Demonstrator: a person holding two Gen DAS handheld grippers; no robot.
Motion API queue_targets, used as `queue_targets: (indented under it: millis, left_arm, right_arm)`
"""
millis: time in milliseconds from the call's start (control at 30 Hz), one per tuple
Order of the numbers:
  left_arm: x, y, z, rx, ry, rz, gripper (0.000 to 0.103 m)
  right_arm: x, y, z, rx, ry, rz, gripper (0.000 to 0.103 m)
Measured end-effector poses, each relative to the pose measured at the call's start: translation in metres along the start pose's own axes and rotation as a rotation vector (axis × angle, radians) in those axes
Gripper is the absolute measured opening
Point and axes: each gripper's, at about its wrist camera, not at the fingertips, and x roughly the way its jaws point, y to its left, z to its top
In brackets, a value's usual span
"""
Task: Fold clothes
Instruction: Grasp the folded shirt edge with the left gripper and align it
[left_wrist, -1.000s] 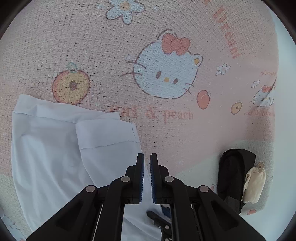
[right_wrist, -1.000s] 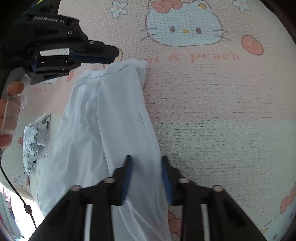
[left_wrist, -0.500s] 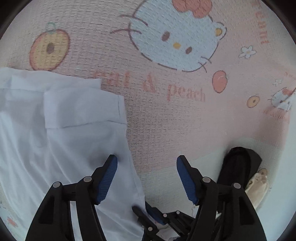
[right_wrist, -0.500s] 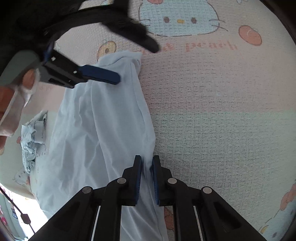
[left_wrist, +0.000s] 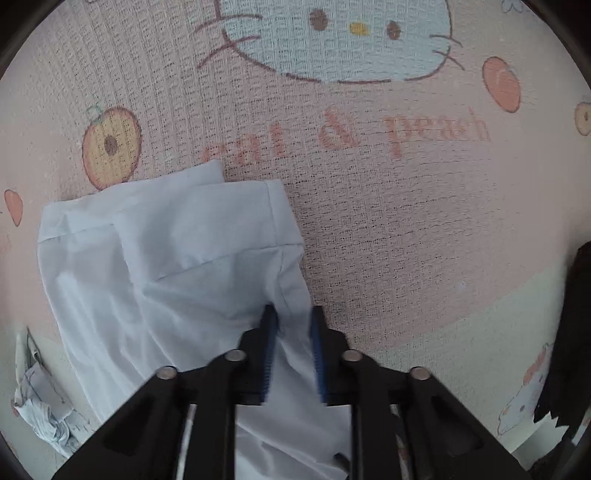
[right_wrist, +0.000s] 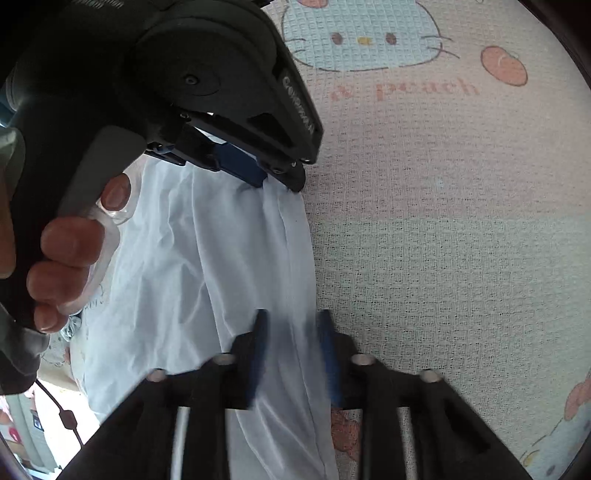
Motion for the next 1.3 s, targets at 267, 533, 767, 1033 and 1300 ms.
queue_targets:
  millis: [267, 533, 767, 1033, 1300]
  left_arm:
    - [-0.037, 0.033, -0.001, -0.044, -0.083, -0.170, 0.006]
    - [-0.029, 0.035, -0.004, -0.090, 0.027, -0.408, 0.007]
    - [-0.014, 0.005, -0.006, -0.057, 0.117, -0.315, 0.012]
    - [-0.026, 0.009, -0.005, -0.042, 0.140, -0.352, 0.078]
    - [-0.020, 0.005, -0.003, -0.087, 0.170, -0.223, 0.077]
  right_arm:
    - [0.025, 0.007, 0.024, 0.019, -0.031, -0.016, 0.047]
    - [0.029, -0.005, 0.027, 0.106, -0.068, -0.024, 0.005]
    - [0.008, -0.005, 0.025, 0.090, -0.106, 0.008, 0.004]
    - [-0.012, -0.002, 0.018, 0.060, -0.119, 0.018, 0.003]
    - [-0.045, -0.039, 0.003, 0.105, -0.146, 0.097, 0.003]
